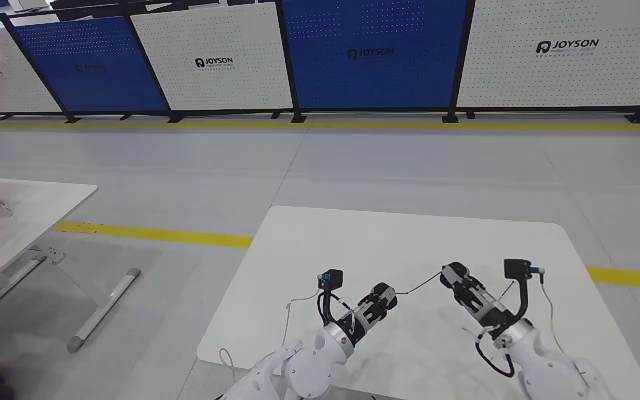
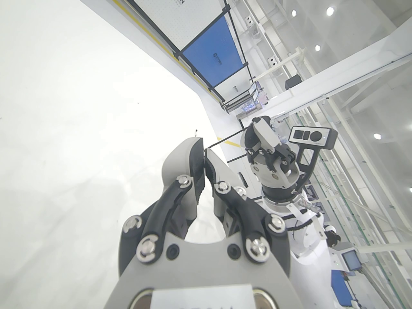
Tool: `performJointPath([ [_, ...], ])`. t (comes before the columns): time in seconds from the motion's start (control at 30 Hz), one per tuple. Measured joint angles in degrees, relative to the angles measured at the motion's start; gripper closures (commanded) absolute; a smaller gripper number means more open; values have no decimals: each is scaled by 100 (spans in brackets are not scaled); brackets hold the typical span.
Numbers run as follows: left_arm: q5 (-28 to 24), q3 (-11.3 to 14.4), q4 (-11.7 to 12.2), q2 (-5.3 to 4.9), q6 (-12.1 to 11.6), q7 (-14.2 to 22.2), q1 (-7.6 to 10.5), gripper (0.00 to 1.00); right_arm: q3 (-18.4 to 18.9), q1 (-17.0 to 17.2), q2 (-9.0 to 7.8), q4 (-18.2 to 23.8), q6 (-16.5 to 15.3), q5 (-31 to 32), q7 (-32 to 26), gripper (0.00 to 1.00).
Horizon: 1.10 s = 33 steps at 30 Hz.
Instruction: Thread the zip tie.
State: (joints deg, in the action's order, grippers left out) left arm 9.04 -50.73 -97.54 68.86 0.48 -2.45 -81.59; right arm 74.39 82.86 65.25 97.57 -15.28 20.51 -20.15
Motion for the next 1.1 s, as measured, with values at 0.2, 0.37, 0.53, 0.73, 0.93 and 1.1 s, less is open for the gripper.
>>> performJointPath([
  [0.2, 0, 0, 0, 0, 0, 0, 0, 100, -13, 28, 2, 40, 38, 76, -35, 100],
  [0.37, 0, 0, 0, 0, 0, 0, 0, 100, -47, -10, 11, -4, 74, 113, -47, 100],
  [0.53, 0, 0, 0, 0, 0, 0, 0, 100, -45, -28, 20, -16, 75, 118, 14, 100],
  [0.73, 0, 0, 0, 0, 0, 0, 0, 100, 5, 15, 19, 22, 36, 91, 34, 100],
  [0.93, 0, 0, 0, 0, 0, 0, 0, 100, -19, 14, 24, 27, 57, 128, -18, 100],
  [1.1, 0, 0, 0, 0, 0, 0, 0, 100, -46, -17, 32, 0, 70, 132, -31, 100],
])
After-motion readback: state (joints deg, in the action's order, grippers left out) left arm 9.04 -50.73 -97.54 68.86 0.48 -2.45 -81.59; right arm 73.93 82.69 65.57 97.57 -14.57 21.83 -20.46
